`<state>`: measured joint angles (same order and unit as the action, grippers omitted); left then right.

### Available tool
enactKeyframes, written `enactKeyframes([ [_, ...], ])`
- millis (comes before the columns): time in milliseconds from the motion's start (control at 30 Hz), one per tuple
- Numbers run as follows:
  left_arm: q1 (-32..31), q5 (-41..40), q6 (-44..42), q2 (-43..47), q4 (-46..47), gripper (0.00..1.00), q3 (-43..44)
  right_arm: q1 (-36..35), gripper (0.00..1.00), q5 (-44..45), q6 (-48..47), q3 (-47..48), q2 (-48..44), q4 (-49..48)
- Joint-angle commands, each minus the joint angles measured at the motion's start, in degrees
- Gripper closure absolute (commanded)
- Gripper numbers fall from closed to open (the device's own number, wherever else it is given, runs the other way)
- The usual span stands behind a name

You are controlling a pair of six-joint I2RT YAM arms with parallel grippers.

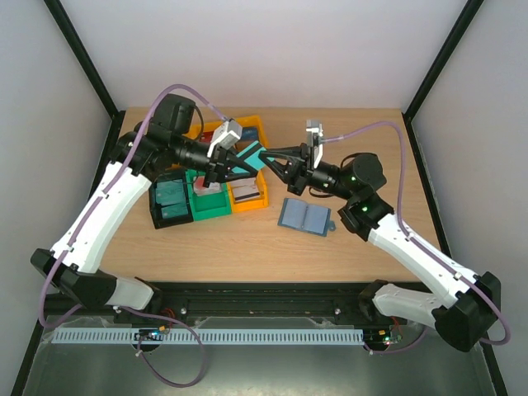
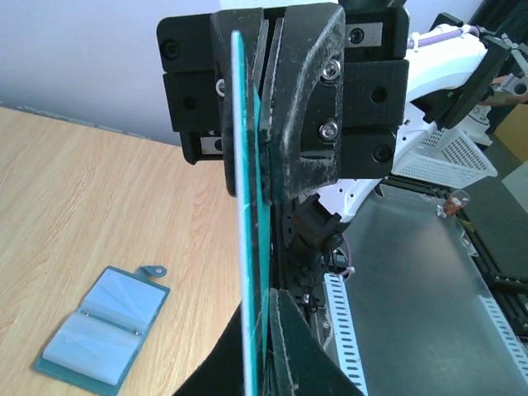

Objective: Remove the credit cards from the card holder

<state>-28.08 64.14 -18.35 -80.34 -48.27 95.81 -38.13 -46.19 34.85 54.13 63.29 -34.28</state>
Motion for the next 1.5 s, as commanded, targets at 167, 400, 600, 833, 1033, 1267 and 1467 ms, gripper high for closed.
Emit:
enactKeyframes([
  [167,0.94,-2.78,-8.61,0.28,-7.85,0.32,3.16,-0.28,0.98,0.21,-19.42,6.64,-3.98,25.96],
  [400,-0.53,-14.00,-12.21,-0.95,-9.42,0.42,2.30,-0.26,0.98,-4.72,-28.38,11.77,-3.60,39.27],
  [600,-4.18,-14.37,-14.27,-2.31,-10.51,0.58,5.29,-0.28,0.98,-5.00,-28.45,12.09,-3.39,39.58],
  [833,-4.21,-14.03,-14.40,-2.07,-10.94,0.87,5.22,-0.28,0.98,-4.16,-28.94,11.81,-3.99,40.07],
  [1033,-3.80,-21.97,-10.20,-0.59,-7.50,0.98,3.17,-0.28,0.82,3.61,-28.27,11.74,-4.14,41.73],
  [1267,2.16,-54.27,-13.83,4.23,-1.28,0.98,-11.63,-0.15,0.01,20.22,-25.27,8.32,-6.70,43.12],
  [1467,14.20,-76.46,-29.00,5.49,12.36,0.98,-29.70,0.57,0.01,24.48,-25.05,7.42,-7.02,45.21],
])
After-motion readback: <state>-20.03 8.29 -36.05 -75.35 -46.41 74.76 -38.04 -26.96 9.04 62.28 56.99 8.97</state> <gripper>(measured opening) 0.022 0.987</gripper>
